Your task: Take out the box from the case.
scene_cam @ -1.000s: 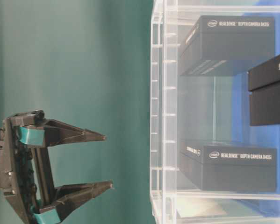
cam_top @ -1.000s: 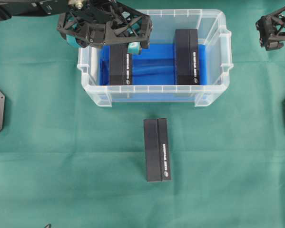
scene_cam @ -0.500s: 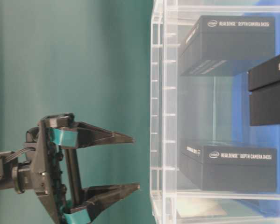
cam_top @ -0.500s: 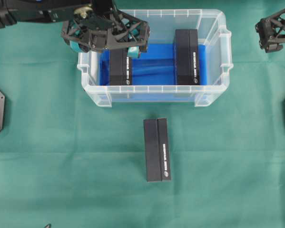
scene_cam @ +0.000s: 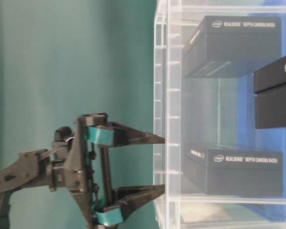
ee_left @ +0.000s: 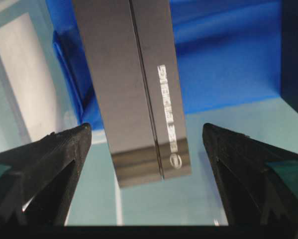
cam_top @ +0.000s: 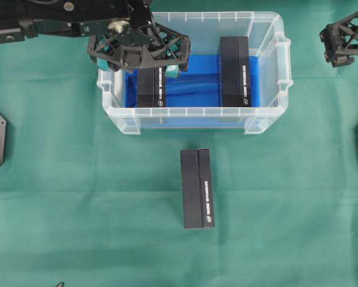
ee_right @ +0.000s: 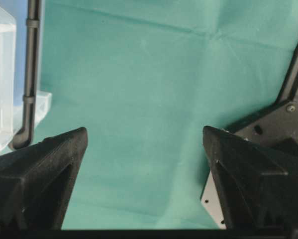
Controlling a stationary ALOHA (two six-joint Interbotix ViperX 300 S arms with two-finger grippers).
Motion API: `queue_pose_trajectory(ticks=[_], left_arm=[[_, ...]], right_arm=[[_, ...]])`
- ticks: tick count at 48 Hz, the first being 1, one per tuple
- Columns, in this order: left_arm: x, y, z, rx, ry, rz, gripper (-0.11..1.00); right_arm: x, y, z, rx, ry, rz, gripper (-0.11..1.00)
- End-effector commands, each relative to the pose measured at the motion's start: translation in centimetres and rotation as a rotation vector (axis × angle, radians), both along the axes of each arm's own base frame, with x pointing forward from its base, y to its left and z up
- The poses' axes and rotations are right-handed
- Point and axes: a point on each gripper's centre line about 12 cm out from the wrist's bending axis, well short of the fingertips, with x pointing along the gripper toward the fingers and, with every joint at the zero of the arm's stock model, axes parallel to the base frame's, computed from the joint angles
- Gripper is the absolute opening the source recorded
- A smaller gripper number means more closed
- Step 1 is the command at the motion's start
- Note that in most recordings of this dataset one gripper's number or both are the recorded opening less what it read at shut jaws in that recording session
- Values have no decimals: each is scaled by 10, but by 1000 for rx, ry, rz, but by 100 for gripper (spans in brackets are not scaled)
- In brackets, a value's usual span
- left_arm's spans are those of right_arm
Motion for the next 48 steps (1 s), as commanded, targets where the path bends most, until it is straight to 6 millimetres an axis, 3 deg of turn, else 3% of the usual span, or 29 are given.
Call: queue_pose_trajectory(ticks=[1,12,48], left_arm=[[-1,3,5,8,-27,6,93],[3,3,-17,0,-21,7,93],[-2,15,-51,-7,8,30,93]], right_arm=[[0,-1,6,-14,-22,2,91],[2,-2,5,-24,-41,5,91],[5,-3,5,-39,-65,25,91]])
